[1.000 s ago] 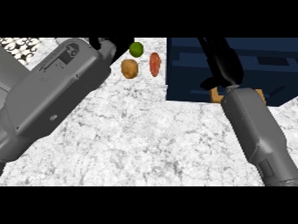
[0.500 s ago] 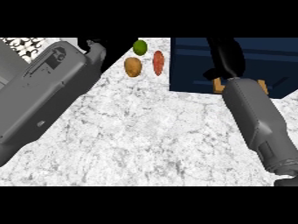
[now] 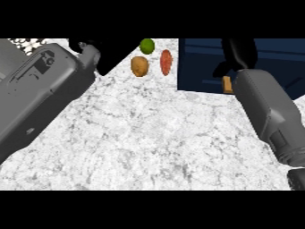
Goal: Pick up the can, place it into the drawer and close the drawer
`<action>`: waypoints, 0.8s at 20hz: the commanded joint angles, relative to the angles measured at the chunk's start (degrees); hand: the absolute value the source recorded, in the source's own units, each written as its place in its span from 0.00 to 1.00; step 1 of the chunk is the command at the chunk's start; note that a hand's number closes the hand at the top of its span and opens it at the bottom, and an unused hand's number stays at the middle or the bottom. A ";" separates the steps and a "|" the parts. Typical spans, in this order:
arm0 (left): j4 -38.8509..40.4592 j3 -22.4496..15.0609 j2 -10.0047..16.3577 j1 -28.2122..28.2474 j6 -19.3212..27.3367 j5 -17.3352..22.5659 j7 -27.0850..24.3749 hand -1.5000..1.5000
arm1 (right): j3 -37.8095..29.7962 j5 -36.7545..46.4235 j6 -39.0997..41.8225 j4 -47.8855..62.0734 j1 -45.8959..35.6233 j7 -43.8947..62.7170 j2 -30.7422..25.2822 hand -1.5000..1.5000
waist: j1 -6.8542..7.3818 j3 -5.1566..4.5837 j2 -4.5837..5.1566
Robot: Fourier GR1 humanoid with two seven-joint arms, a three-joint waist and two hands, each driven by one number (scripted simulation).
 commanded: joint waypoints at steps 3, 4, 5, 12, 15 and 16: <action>-3.05 0.09 0.35 2.21 0.15 -0.25 1.11 0.00 | -0.75 0.74 -1.15 2.60 -5.57 2.76 -1.37 0.00 | 0.71 -0.02 0.22; -4.42 0.02 1.75 3.37 -0.47 -0.67 0.67 0.00 | -0.95 0.55 0.68 3.37 -6.48 2.78 -1.77 0.00 | 1.03 -0.04 0.06; -3.24 0.39 2.32 2.84 -1.43 -0.37 1.56 0.00 | -1.46 -0.03 1.48 3.39 -7.56 2.32 -2.06 0.00 | 0.64 -0.02 0.23; -5.36 -0.35 1.07 2.79 0.57 -1.04 2.41 0.00 | -12.22 -12.93 8.85 3.79 -8.74 -10.10 0.93 0.00 | 0.82 0.32 0.30; -5.48 0.47 2.72 2.52 -0.25 -0.84 3.08 0.00 | -17.76 -18.67 12.61 4.52 -8.98 -12.10 2.59 0.00 | 0.81 0.36 0.17; -6.28 0.28 2.55 3.56 0.41 -1.24 2.30 0.00 | -19.61 -20.55 13.33 4.37 -9.20 -12.65 2.80 0.00 | 1.16 0.32 -0.02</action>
